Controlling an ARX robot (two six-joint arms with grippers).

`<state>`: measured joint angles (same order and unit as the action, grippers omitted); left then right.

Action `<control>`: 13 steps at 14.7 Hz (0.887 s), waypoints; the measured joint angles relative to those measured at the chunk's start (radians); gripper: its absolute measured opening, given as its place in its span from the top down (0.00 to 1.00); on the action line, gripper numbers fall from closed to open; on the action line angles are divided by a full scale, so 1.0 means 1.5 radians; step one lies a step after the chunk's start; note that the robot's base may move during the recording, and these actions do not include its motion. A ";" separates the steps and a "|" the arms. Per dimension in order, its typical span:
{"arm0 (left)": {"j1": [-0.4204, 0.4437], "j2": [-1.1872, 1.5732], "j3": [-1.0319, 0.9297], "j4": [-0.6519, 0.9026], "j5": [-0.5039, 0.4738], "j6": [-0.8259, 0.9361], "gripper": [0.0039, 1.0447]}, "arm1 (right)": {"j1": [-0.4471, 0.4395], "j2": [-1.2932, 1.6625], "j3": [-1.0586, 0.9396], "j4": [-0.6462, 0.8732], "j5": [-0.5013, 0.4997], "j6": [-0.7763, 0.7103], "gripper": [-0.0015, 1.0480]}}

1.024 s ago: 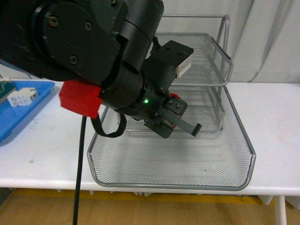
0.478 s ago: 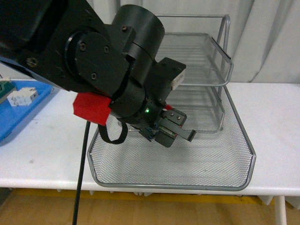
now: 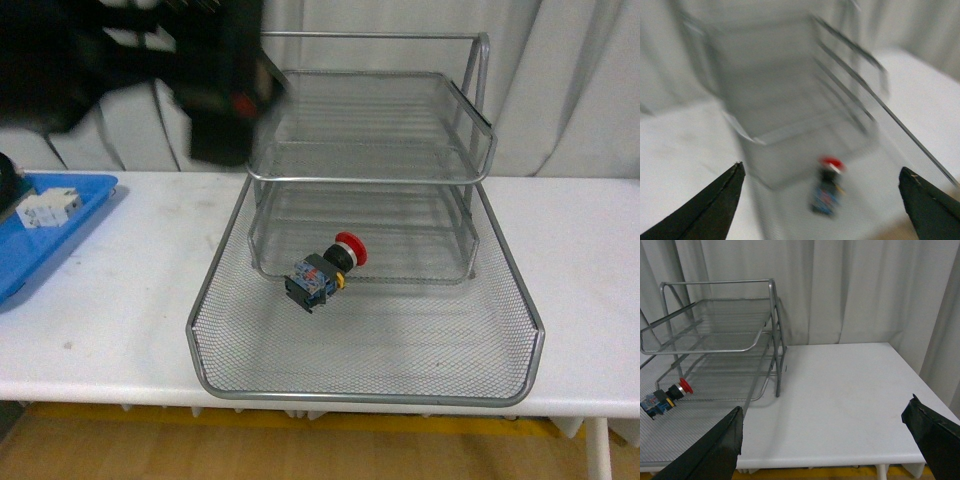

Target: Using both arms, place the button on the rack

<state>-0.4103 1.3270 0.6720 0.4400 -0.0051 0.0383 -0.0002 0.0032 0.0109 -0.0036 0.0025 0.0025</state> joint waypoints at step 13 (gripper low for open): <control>0.205 -0.388 -0.395 0.140 -0.066 -0.024 0.99 | 0.000 0.000 0.000 0.000 -0.001 0.000 0.06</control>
<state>-0.1028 0.7456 0.0792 0.6506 -0.1036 0.0029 -0.0002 0.0036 0.0109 -0.0040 0.0010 0.0029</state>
